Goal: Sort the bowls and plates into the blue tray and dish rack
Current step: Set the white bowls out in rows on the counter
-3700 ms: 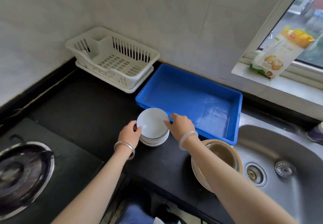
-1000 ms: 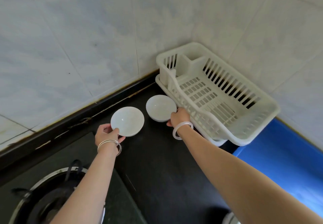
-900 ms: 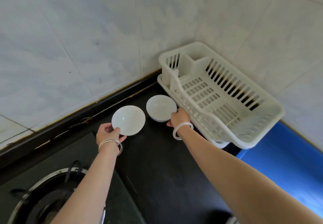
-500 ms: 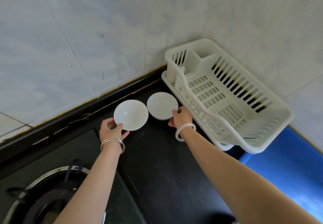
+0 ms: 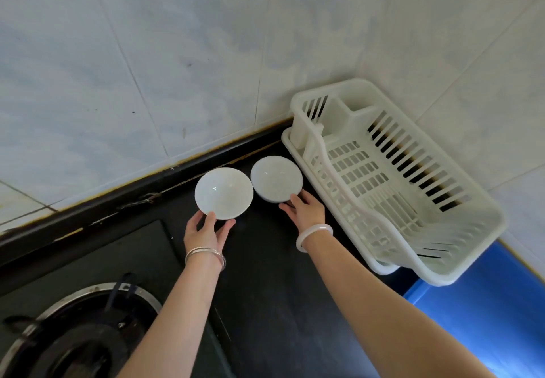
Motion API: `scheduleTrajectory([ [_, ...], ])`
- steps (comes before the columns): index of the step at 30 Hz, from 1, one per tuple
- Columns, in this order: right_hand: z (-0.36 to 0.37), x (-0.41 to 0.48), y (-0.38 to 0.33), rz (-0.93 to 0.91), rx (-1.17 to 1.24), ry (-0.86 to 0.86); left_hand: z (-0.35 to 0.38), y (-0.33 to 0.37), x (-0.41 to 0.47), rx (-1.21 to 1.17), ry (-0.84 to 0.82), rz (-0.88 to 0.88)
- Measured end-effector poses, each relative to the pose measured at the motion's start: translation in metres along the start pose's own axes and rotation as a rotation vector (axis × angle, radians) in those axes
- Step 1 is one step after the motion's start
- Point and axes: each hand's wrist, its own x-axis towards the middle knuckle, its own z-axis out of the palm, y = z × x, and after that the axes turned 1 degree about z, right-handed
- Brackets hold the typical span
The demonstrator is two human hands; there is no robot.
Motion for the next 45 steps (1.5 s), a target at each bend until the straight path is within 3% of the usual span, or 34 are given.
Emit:
scheduleTrajectory([
  [16,0.043,0.031,-0.014,-0.007,0.002,-0.038,0.026,0.014,0.017,-0.011,0.118,-0.012],
  [26,0.044,0.023,-0.019,0.057,-0.137,-0.066,0.024,0.015,0.015,-0.014,0.081,-0.014],
  [36,0.0,-0.043,-0.047,-0.049,-0.452,-0.233,0.002,0.001,-0.033,0.452,-0.084,0.102],
  [40,-0.053,-0.095,-0.062,-0.153,-0.623,-0.285,-0.01,-0.028,-0.083,0.755,-0.27,0.154],
  [45,-0.147,-0.163,-0.061,-0.182,-0.812,-0.199,-0.031,-0.086,-0.16,1.078,-0.596,0.144],
])
